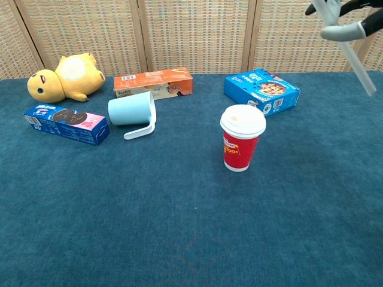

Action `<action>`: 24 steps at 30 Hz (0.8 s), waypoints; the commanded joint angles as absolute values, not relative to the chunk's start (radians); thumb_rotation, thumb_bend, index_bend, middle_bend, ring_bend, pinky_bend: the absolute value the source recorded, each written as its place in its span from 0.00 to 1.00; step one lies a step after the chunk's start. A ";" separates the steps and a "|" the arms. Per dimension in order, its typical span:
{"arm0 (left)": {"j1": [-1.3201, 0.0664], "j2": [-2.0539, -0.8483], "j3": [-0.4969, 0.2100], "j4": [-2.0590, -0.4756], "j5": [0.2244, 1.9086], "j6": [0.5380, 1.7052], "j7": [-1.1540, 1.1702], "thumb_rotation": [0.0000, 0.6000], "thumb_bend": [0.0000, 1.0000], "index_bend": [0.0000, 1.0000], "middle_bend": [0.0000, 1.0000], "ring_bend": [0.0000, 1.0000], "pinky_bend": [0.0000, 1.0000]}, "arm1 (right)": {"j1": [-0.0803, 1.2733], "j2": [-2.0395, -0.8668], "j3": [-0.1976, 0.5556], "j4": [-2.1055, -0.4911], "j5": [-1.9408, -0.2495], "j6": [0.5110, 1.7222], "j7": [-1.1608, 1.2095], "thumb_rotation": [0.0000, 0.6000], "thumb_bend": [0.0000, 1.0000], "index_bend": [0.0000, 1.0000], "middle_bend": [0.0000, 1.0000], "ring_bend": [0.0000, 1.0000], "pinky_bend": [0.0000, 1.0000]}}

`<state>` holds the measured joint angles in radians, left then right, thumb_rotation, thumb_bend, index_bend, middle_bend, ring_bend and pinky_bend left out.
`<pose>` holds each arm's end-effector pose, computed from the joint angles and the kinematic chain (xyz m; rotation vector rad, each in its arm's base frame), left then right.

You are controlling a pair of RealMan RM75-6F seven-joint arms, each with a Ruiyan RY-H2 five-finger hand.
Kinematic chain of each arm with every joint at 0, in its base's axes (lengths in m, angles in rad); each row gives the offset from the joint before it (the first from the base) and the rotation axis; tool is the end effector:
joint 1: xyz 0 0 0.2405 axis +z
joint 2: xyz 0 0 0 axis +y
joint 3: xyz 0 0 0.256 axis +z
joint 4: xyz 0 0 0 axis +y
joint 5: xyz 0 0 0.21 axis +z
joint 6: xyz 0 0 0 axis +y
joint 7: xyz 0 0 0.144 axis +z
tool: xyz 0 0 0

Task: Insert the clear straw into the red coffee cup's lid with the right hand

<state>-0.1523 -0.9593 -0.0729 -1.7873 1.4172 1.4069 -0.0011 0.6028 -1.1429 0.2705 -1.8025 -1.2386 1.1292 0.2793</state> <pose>-0.2859 0.2027 0.1892 -1.3885 -0.9504 -0.9058 -0.1464 -0.3336 0.1277 1.4971 -1.2743 1.4682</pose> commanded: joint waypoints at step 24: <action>-0.174 -0.916 -0.092 -1.824 1.400 1.383 0.029 1.00 0.10 0.00 0.00 0.00 0.00 | 0.765 -1.376 0.470 -1.785 -1.007 0.969 0.423 1.00 0.55 0.69 0.32 0.15 0.17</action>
